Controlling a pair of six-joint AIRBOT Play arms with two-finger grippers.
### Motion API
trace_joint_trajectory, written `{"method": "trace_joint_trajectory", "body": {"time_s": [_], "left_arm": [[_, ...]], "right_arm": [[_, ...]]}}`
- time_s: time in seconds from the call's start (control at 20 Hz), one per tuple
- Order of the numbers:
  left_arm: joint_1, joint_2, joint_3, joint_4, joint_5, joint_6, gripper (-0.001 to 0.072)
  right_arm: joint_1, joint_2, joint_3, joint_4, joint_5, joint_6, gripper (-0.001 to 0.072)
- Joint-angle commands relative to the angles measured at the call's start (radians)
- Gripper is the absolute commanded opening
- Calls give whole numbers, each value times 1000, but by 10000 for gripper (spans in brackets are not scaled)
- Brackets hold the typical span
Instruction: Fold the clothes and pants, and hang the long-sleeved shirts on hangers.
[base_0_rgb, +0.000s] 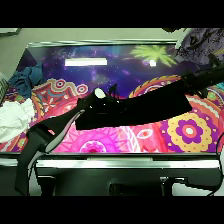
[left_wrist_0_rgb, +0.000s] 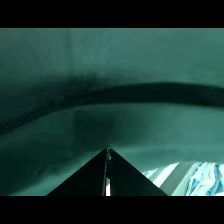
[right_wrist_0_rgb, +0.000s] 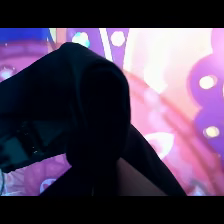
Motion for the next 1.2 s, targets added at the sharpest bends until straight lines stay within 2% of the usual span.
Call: {"method": "trace_joint_trajectory", "body": {"time_s": [0.0,0.25,0.4,0.55,0.75,0.85,0.95,1.15], "left_arm": [[-54,-60,22,-73,46,-2,20],[-80,-113,90,-107,50,-6,20],[-36,-94,107,-100,-48,0,19],[36,-14,107,3,-189,-2,18],[173,160,107,222,-372,-29,19],[256,257,107,330,-445,-54,19],[339,351,107,410,-496,-53,20],[521,497,107,445,-543,-50,20]], "right_arm": [[0,48,4,-3,53,40,26],[0,115,4,-58,62,58,26],[0,117,4,-128,68,54,26],[2,117,4,-128,49,54,26],[17,117,4,-94,10,84,25],[75,115,4,-96,-10,123,25],[161,109,4,-101,-36,211,25],[369,82,4,-142,-143,390,25]]}}
